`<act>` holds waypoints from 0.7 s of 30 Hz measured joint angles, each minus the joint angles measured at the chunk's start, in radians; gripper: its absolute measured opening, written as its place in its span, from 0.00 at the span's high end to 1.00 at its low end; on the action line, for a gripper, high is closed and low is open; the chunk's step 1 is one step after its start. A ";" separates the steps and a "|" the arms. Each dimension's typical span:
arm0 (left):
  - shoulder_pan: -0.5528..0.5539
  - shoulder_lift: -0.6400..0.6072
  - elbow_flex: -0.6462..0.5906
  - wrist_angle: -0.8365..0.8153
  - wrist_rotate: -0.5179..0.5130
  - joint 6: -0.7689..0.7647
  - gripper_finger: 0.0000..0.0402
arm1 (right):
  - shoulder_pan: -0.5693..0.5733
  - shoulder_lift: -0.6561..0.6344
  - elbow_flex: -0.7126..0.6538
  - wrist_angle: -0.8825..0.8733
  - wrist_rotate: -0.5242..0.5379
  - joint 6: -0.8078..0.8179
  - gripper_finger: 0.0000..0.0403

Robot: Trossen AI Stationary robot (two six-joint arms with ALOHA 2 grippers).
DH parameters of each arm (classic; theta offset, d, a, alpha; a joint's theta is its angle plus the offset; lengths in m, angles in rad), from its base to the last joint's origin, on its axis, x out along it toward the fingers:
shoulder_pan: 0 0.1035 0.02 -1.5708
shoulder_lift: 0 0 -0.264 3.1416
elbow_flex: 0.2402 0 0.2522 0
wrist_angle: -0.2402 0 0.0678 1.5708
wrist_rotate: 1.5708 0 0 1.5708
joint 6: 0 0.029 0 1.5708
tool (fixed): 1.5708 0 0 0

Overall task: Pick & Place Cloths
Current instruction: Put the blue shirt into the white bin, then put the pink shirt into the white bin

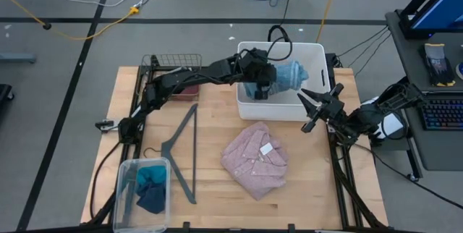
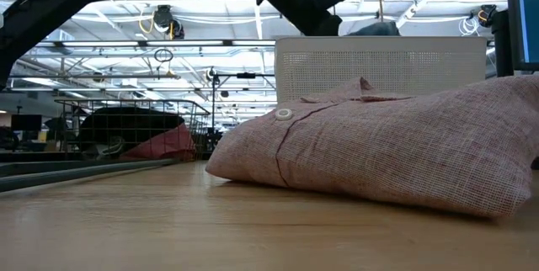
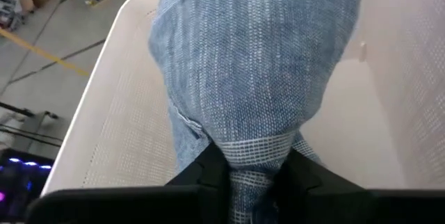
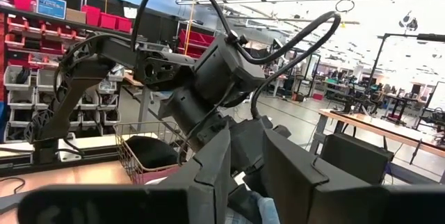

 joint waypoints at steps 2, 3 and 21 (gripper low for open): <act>0.003 0.000 0.000 0.000 0.013 -0.007 0.79 | 0.000 0.000 0.000 0.000 0.000 0.000 0.81; 0.003 0.000 0.000 0.001 0.013 -0.016 0.77 | 0.000 0.000 0.000 0.000 0.000 0.000 0.81; -0.077 -0.166 0.001 -0.025 0.003 -0.086 0.36 | 0.000 0.000 0.000 0.000 -0.001 0.011 0.81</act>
